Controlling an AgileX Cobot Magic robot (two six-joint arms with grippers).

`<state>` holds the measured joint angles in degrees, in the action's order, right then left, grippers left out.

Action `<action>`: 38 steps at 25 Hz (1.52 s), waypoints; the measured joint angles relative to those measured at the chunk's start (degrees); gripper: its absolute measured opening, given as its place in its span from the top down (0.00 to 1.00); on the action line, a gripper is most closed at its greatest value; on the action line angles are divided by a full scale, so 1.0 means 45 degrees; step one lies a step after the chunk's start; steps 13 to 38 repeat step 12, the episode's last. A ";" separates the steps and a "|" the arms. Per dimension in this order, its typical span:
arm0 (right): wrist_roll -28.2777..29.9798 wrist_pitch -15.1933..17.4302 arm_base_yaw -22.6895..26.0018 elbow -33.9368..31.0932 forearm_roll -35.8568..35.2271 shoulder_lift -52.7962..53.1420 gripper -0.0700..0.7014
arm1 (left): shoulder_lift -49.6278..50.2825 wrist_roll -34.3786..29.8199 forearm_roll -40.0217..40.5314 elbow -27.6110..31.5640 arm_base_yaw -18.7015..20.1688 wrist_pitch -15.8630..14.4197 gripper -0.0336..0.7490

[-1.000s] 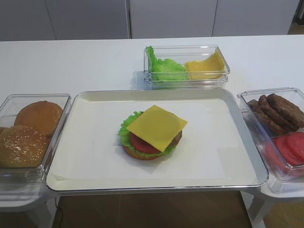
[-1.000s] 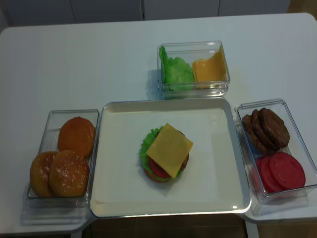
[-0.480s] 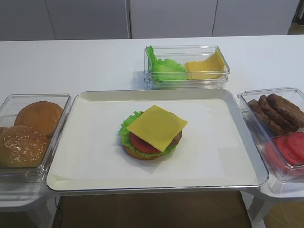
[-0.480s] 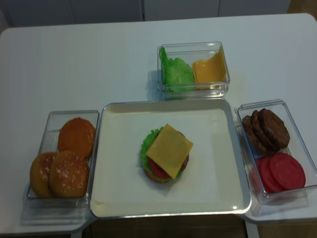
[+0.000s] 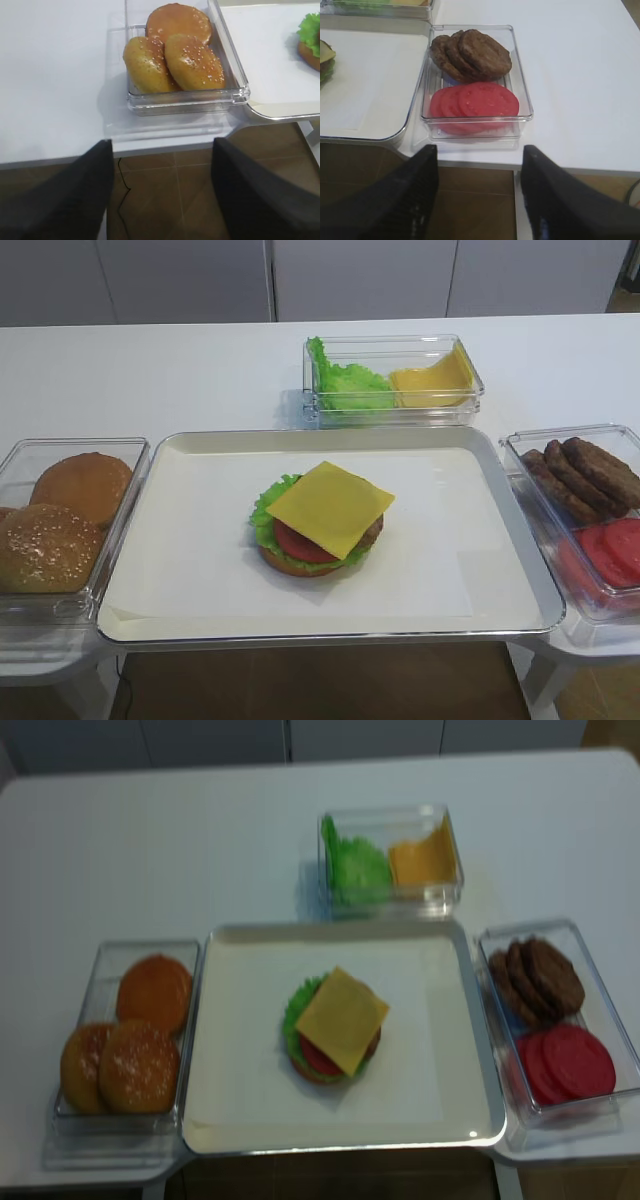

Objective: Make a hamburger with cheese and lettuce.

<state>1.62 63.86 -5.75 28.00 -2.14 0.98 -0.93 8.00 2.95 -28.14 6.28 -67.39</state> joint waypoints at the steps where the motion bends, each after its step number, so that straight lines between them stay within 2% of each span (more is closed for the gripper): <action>1: 0.0000 0.0000 0.0000 0.0000 0.0000 0.0000 0.39 | 0.0000 0.0000 0.0000 0.0000 0.0000 0.0000 0.37; 38: 0.0000 0.0030 0.0000 0.0000 0.0000 0.0000 0.39 | 0.0000 0.0000 0.0000 0.0000 0.0000 0.0000 0.37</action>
